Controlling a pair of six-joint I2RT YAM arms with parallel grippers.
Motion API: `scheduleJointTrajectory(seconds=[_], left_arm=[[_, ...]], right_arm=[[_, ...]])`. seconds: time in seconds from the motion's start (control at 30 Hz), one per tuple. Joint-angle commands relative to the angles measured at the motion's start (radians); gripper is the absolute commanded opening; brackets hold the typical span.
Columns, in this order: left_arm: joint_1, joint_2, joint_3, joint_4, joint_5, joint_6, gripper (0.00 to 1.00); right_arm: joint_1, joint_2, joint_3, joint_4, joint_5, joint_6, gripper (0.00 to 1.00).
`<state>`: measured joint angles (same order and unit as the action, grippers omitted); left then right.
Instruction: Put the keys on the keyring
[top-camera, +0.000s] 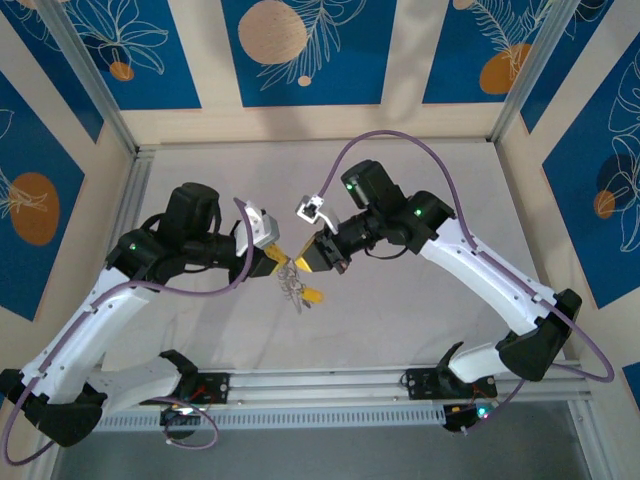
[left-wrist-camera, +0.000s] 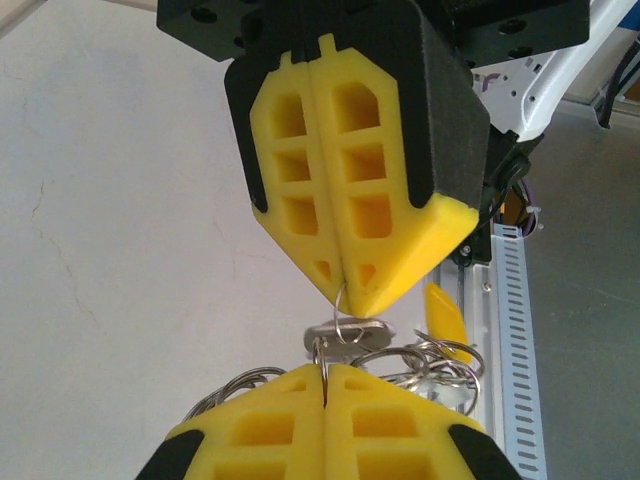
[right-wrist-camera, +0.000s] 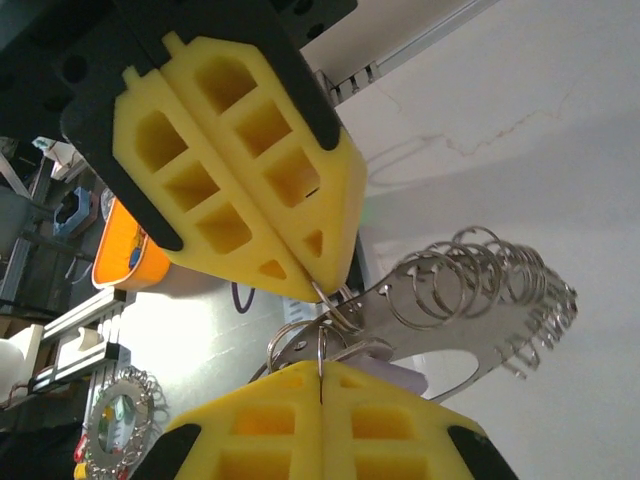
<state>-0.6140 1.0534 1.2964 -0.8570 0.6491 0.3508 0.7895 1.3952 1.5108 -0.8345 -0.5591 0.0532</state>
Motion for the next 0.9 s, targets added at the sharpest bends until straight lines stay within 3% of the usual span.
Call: scheduleJointTrajectory(seconds=[0.0, 0.87], left_arm=[[-0.016, -0.020, 0.004, -0.005, 0.009, 0.026, 0.00], [-0.022, -0.025, 0.001, -0.008, 0.021, 0.032, 0.00]], right_arm=[[0.009, 0.002, 0.027, 0.005, -0.054, 0.007, 0.00], [-0.036, 0.065, 0.067, -0.038, -0.033, 0.075, 0.00]])
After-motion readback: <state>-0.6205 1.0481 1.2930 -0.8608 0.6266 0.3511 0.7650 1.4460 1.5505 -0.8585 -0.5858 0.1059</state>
